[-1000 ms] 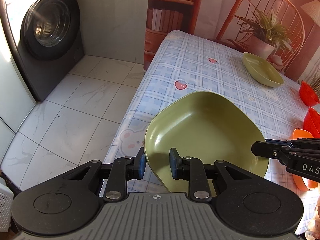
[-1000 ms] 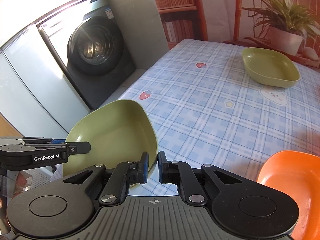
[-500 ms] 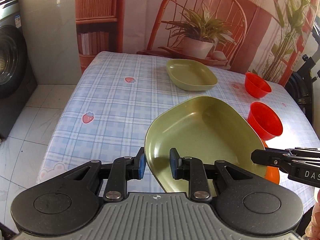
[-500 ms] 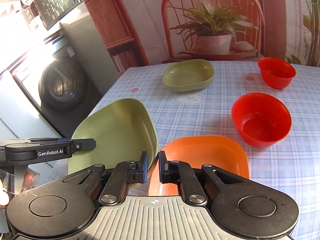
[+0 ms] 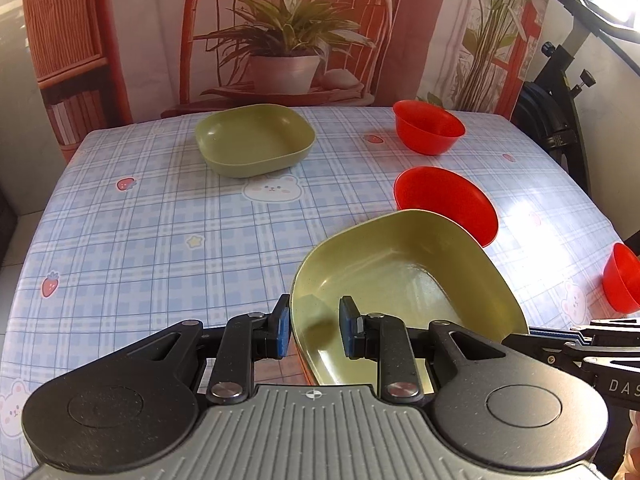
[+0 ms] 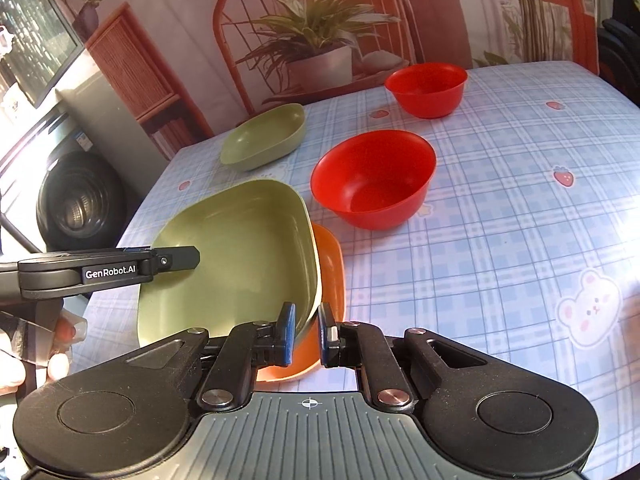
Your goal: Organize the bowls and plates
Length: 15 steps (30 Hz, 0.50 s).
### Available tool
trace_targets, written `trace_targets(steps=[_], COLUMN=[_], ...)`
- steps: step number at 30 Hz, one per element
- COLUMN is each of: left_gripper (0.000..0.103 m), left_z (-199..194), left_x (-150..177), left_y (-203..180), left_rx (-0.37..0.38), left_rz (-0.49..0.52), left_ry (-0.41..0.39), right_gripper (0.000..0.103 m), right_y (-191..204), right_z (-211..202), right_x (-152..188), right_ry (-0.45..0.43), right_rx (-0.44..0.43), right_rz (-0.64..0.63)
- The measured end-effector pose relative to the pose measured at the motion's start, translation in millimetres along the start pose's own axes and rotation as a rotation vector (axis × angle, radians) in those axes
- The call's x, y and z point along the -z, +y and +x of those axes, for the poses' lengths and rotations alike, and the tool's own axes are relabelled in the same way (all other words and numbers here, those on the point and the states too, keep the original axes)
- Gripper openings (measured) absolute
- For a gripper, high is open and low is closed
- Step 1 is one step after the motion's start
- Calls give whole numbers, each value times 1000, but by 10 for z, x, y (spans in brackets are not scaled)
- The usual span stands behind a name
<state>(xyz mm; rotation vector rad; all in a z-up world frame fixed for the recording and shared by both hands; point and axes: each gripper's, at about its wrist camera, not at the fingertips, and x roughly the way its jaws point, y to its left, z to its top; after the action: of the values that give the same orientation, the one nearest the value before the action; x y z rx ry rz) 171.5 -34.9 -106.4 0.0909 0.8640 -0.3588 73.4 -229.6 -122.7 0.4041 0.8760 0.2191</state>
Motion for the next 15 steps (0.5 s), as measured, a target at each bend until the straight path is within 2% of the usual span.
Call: trace_targets(steps=[9,15], left_gripper=[26,26], left_z=[307,371], left_x=[-61,-88], left_y=[-55,-85], left_rx=[-45,-63], left_rz=[32,62], left_ry=[74,78], right_gripper=[12,13], right_y=[-130,-141], right_z=[96,120], right_x=[49,44], right_ry=[31,35], right_rx=[-28,-29], right_rz=[34,29])
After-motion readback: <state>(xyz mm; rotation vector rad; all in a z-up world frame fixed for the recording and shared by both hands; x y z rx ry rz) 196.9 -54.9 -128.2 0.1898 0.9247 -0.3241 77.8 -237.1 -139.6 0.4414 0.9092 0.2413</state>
